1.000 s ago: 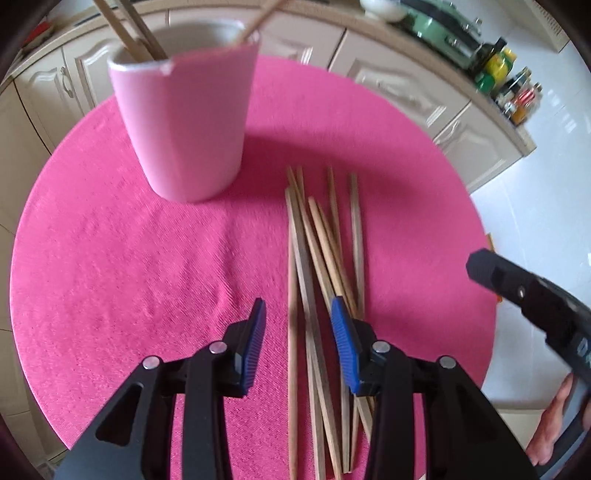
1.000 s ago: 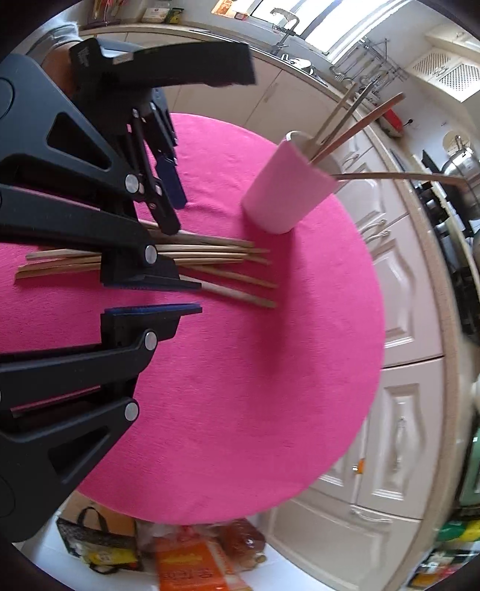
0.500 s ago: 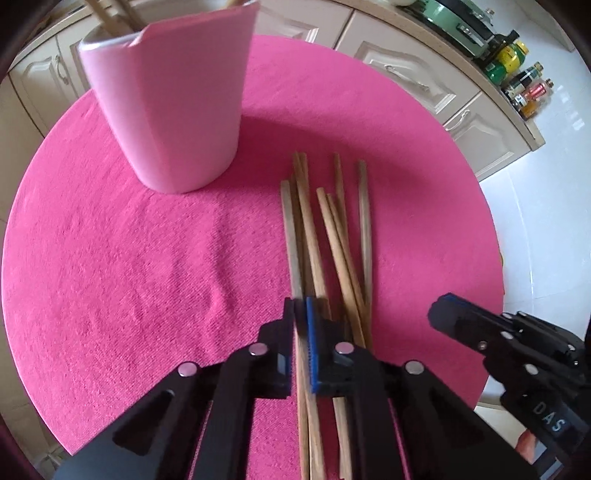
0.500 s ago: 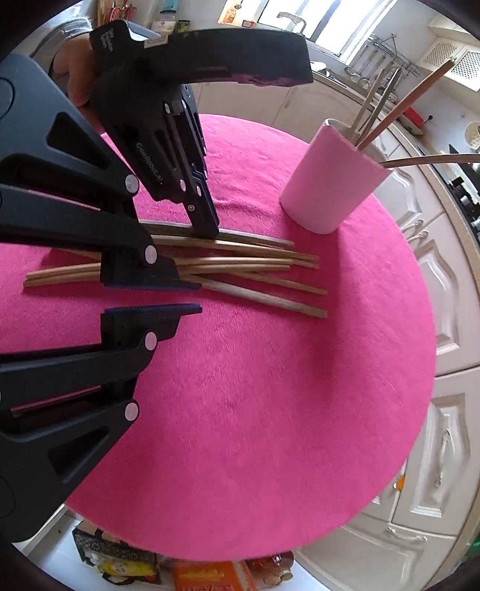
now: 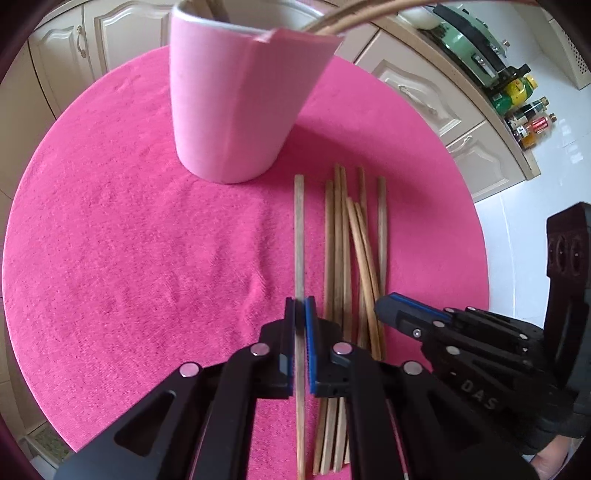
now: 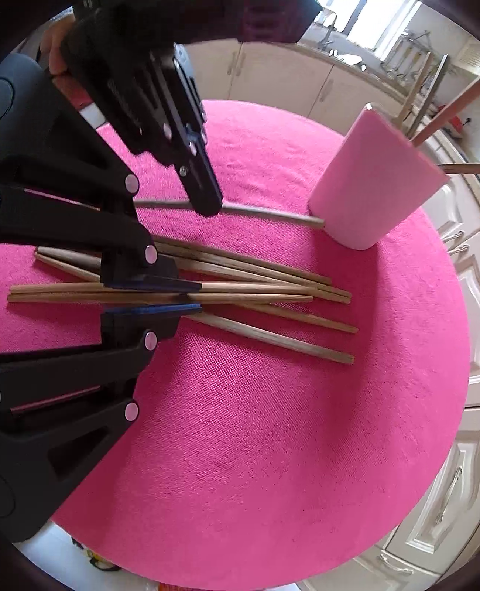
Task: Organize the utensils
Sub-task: 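Grasp a chopstick with the left gripper and lift it, then lower the chopstick into the cup and open the left gripper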
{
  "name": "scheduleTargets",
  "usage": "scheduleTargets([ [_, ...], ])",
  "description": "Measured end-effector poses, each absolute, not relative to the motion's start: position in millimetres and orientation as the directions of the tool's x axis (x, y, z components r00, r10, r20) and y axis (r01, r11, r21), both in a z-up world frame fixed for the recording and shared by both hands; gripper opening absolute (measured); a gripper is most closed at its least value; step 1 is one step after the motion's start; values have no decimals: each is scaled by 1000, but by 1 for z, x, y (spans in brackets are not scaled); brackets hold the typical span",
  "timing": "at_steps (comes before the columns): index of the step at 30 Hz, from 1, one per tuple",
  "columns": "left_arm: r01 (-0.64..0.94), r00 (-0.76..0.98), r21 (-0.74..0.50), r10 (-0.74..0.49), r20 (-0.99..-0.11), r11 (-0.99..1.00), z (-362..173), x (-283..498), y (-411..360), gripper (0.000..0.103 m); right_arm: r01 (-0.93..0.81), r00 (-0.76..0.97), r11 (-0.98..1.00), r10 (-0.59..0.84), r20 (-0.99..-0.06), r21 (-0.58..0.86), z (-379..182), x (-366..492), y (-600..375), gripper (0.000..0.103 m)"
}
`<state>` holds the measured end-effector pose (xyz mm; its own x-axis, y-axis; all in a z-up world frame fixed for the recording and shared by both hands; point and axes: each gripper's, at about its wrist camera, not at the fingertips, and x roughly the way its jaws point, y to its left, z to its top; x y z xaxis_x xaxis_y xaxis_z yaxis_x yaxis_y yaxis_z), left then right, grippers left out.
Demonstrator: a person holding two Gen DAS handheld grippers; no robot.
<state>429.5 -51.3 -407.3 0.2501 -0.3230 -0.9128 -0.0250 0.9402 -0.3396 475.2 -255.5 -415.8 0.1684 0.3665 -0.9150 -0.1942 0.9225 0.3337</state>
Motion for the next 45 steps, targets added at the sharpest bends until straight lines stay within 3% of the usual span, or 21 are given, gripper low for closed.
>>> scheduleTargets([
  [17,-6,261,-360,-346,-901,933,-394,427,-44,5,-202,138,935,321,-937,291,-421,487,-228,7],
  [32,109,422,-394,-402,-813,913,-325,405,-34,5,-195,330,880,474,-816,432,-343,464,-266,6],
  [45,144,672,-400,-386,-632,905,-241,402,-4,5,-288,494,811,581,-647,509,-251,460,-264,6],
])
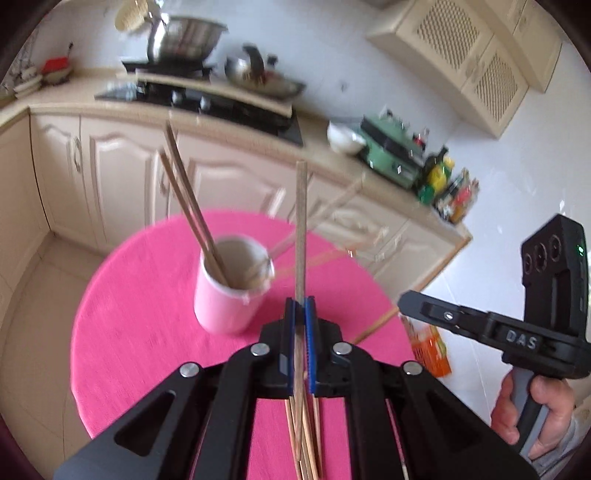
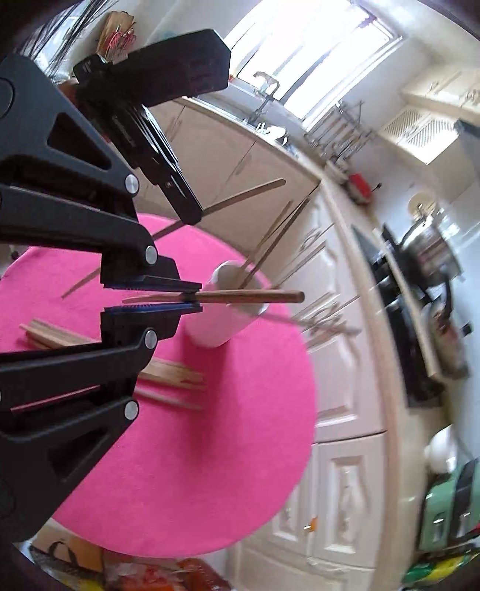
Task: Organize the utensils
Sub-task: 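Lower the chopstick into the cup and open the left gripper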
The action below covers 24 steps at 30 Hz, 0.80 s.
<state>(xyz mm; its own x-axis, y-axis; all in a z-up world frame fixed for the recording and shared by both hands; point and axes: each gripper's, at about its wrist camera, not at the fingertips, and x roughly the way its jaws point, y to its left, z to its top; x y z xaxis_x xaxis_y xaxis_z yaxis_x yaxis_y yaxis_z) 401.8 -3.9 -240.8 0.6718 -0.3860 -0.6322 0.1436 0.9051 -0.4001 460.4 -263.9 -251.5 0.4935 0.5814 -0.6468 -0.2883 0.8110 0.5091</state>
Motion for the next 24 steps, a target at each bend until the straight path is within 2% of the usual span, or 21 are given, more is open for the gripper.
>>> scheduleTargets([
  [13,100,846,-325,-252,-469,940,-181,449,21,5,-399,597,810,585,-550,429,-180,504,-230,6],
  [19,72,887,-304,-201,-417,950,-167,469,28,5,-401,626,842,540,-563,361,-177,533,-217,6],
  [24,53,898,-283,-170,-406,958,-172,484,28,5,-389,627,860,509,-590,328,-192,548,-211,6],
])
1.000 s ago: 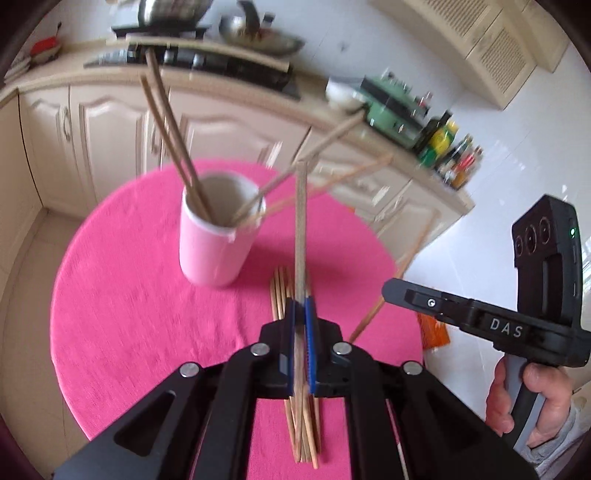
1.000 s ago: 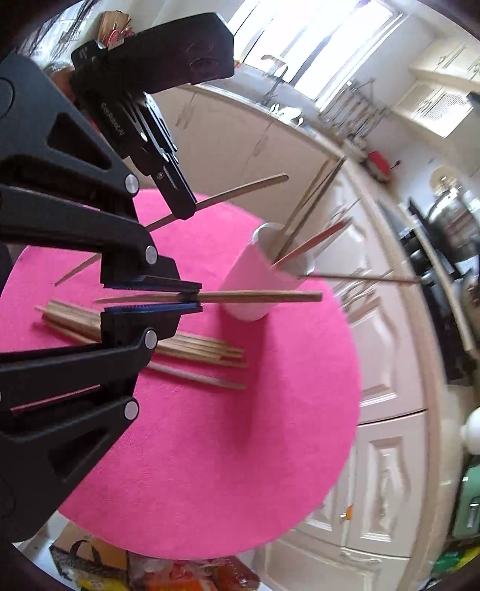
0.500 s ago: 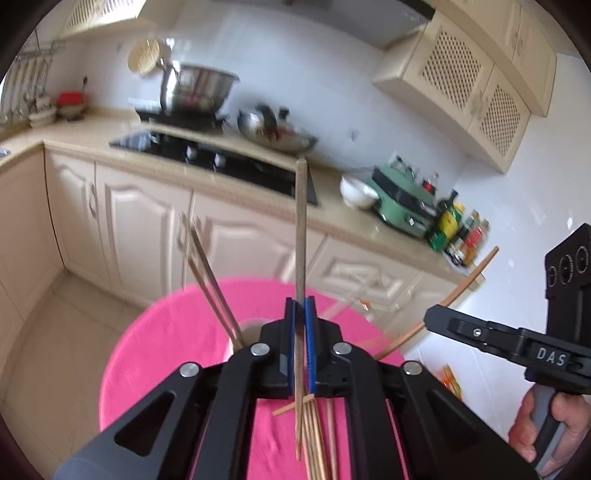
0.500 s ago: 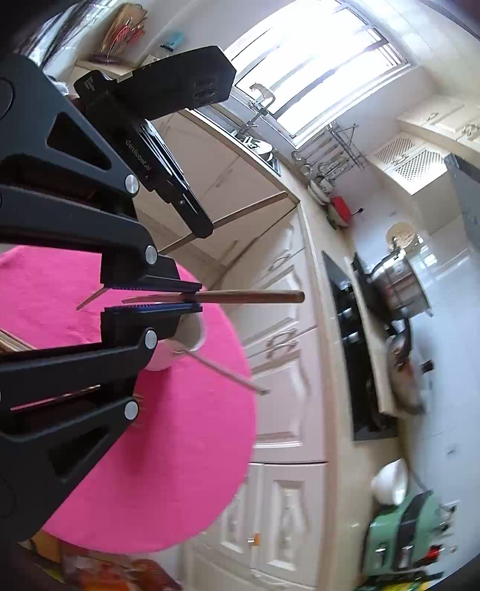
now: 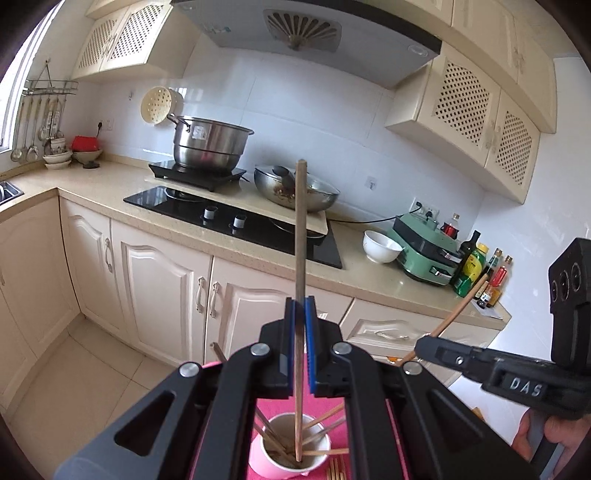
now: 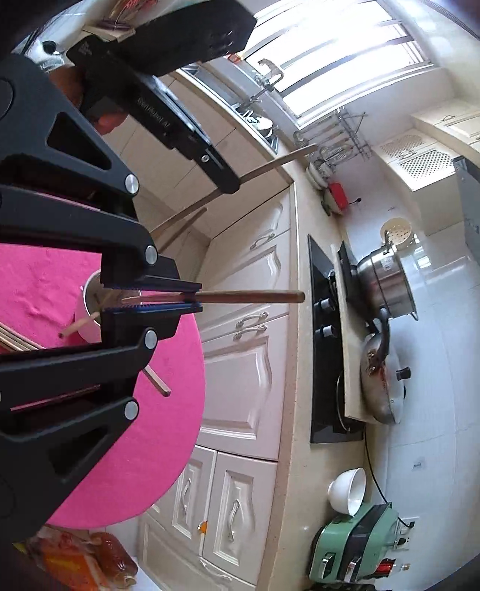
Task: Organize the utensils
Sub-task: 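Lower the chopstick into the cup and open the left gripper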
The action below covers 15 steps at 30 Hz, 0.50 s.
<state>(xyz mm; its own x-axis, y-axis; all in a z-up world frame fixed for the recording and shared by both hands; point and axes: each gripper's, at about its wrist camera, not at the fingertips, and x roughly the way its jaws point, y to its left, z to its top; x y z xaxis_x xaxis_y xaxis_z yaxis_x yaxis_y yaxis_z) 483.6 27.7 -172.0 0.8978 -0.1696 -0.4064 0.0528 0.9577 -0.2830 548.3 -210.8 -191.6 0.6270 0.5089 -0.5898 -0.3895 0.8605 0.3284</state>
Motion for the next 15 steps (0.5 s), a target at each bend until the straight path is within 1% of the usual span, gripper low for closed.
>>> scheduleTargets([
  [9,57,873,-260,-175,-455,964,-203,496,21,5,-395,618,888,446,-648,235,-220,556,-195,6],
  [15,57,838,-279,-198,-509,958,-224,498,19,5,-393,586,888,441,-679,239,-236,559,-192,6],
])
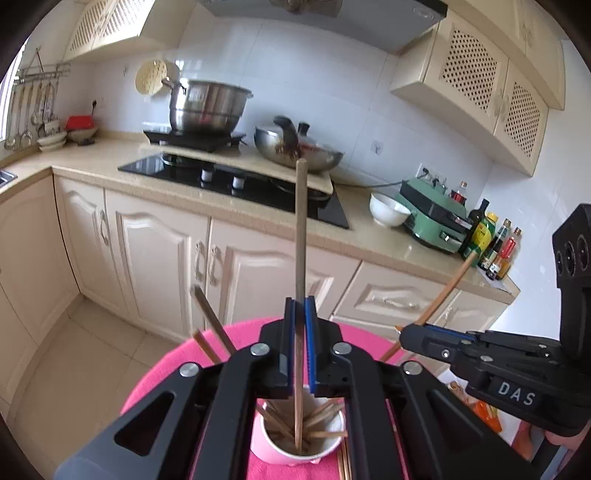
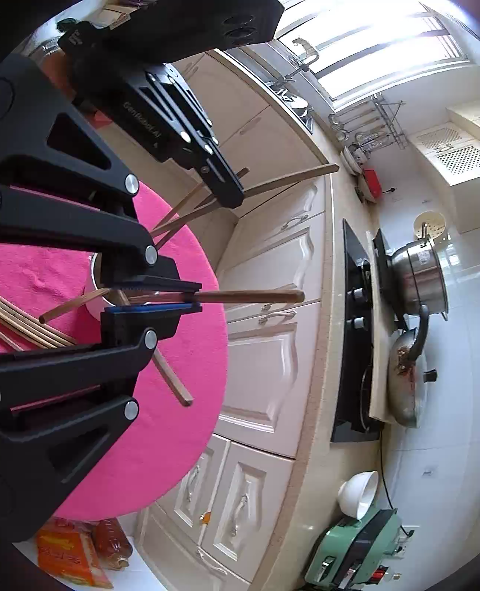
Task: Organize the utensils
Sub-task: 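Lower the chopstick into the cup and open the left gripper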
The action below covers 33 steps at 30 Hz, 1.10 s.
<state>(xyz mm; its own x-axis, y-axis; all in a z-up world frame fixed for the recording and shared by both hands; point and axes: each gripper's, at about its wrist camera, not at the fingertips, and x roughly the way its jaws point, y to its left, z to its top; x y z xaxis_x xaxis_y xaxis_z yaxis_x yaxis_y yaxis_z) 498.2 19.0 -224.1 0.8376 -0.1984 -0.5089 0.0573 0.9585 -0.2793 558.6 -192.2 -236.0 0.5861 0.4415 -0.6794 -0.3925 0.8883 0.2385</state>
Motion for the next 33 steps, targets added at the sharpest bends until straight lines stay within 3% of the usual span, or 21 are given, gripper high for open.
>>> scheduleTargets([
  [5,58,825,-290,-210,-525,955,-229,494,19,8,-386,575,886,450,-683,259,-239,558,-193,6],
  [8,49,824,-290,-203,-528,956,-227,490,18,22,-382,571,883,457,-682,272,-239,558,-194,7],
  [30,43,790,-163,-133,-598,986,-201,443,-28,28,-334,639,892,452,-623,304,-203,511,-235,8],
  [32,57,782,-157,-142,-607,986,-202,439,-38,28,-322,644,894,447,-621,310,-203,506,-243,13],
  [33,60,777,-154,-143,-613,986,-202,437,-41,29,-314,648,896,444,-619,314,-203,502,-249,23],
])
